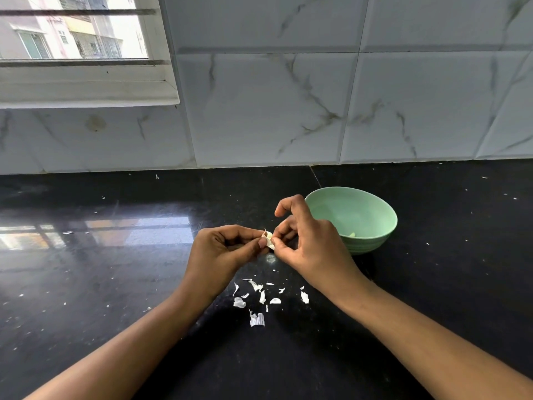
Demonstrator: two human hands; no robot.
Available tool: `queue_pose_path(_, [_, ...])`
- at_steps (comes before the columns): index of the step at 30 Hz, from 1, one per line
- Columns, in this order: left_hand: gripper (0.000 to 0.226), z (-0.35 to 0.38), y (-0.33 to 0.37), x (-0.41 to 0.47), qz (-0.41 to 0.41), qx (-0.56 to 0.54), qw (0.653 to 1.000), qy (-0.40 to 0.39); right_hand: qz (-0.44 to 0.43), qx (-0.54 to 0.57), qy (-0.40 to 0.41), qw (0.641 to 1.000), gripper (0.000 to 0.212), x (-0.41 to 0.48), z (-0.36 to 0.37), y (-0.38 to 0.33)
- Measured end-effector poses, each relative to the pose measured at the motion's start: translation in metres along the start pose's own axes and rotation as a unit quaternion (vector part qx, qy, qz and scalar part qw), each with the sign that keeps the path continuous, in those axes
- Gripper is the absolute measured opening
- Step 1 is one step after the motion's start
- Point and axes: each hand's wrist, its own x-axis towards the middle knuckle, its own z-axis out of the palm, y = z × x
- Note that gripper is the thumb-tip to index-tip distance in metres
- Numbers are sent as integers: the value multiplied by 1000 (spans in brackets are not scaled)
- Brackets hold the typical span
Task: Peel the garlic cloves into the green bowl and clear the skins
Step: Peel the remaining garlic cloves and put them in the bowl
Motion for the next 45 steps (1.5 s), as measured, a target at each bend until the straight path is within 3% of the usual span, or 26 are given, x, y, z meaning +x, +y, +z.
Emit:
queue_pose_path(11, [13,-1,2,0,-25,-40,998,-44,10,47,22,999,40,4,-3,5])
queue_pose_path(15, [17,0,1,0,-42,-47,997,-43,29,45,48,997,29,7,-14,8])
queue_pose_path(20, [19,-2,-1,5,-77,-78,994,-13,48,8,-105,993,15,8,-20,6])
queue_pose_path(23, [19,-5,-1,7,-80,-76,994,-3,64,11,-147,987,9,7,-20,7])
queue_pose_path(25, [19,-5,-1,7,-80,-71,994,1,74,38,-137,987,5,8,-20,7])
queue_pose_path(30, [17,-4,-4,5,-73,-66,995,1,77,92,-123,985,21,6,-17,8])
queue_pose_path(34, [17,-4,-4,6,-61,-57,996,6,109,140,-125,976,17,7,-19,10])
queue_pose_path(39, [15,-3,-4,5,-39,-37,999,7,118,108,-93,983,11,7,-18,12])
queue_pose_path(45, [12,-2,-5,2,8,4,1000,9,33,51,-21,998,10,3,-11,9])
